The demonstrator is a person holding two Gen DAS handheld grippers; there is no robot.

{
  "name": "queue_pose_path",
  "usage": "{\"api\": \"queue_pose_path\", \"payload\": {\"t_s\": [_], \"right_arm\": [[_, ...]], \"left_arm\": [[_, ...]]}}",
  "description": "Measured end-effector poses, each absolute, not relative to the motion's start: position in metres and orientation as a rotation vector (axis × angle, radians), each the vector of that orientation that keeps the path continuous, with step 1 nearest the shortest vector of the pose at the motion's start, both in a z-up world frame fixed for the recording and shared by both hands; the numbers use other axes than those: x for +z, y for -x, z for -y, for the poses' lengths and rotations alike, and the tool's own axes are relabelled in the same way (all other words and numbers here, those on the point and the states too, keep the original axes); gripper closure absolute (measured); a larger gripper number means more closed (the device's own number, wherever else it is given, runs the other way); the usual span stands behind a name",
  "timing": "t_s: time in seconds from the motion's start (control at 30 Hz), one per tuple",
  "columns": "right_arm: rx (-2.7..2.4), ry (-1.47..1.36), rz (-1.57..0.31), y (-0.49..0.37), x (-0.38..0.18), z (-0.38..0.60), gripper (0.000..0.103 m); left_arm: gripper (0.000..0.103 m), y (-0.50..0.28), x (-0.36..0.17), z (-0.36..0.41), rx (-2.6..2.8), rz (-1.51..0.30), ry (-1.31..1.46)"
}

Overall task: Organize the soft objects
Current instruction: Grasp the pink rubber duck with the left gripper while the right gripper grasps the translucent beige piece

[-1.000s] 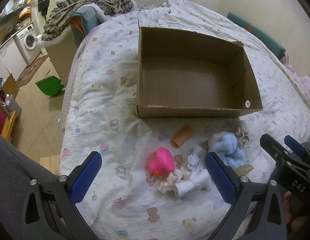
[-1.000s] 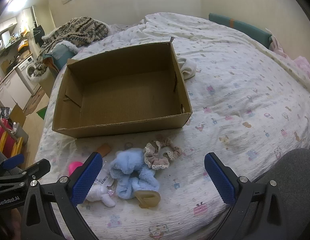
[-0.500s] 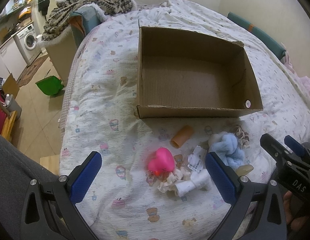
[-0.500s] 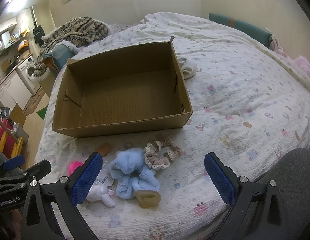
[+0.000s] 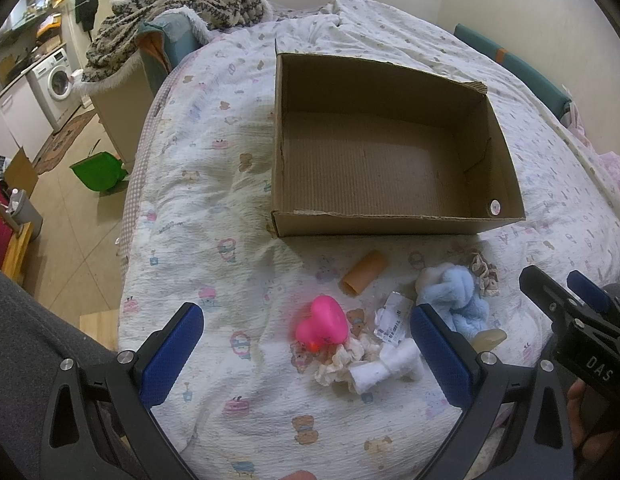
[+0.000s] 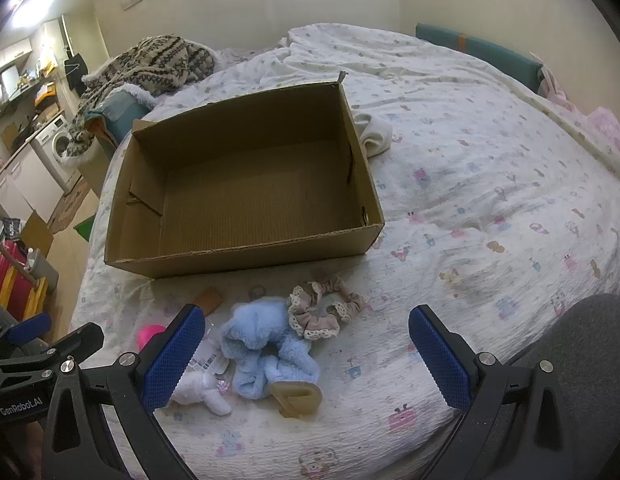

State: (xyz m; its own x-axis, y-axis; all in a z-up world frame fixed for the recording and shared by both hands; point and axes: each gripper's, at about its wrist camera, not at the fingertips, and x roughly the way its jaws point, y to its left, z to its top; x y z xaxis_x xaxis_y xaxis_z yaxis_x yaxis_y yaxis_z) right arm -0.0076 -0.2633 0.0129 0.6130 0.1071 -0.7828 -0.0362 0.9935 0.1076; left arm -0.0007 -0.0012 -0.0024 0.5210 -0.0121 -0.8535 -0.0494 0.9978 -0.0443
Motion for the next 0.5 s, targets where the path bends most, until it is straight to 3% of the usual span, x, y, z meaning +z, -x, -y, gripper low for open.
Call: {"api": "queue_pose_path", "payload": {"t_s": [0.4,0.5], "right_arm": [[0.065,-0.202,-0.935,0.001,0.009,0.280,0.000],[0.056,-0.238,-0.957,-0.002,0.006,0.285,0.000]], "left_arm": [[0.000,-0.038,-0.010,-0.035,0.095,-1.169,0.207],[0.009,-0.050,-0.032,-0.040,0.081,-1.279,0.284]]}}
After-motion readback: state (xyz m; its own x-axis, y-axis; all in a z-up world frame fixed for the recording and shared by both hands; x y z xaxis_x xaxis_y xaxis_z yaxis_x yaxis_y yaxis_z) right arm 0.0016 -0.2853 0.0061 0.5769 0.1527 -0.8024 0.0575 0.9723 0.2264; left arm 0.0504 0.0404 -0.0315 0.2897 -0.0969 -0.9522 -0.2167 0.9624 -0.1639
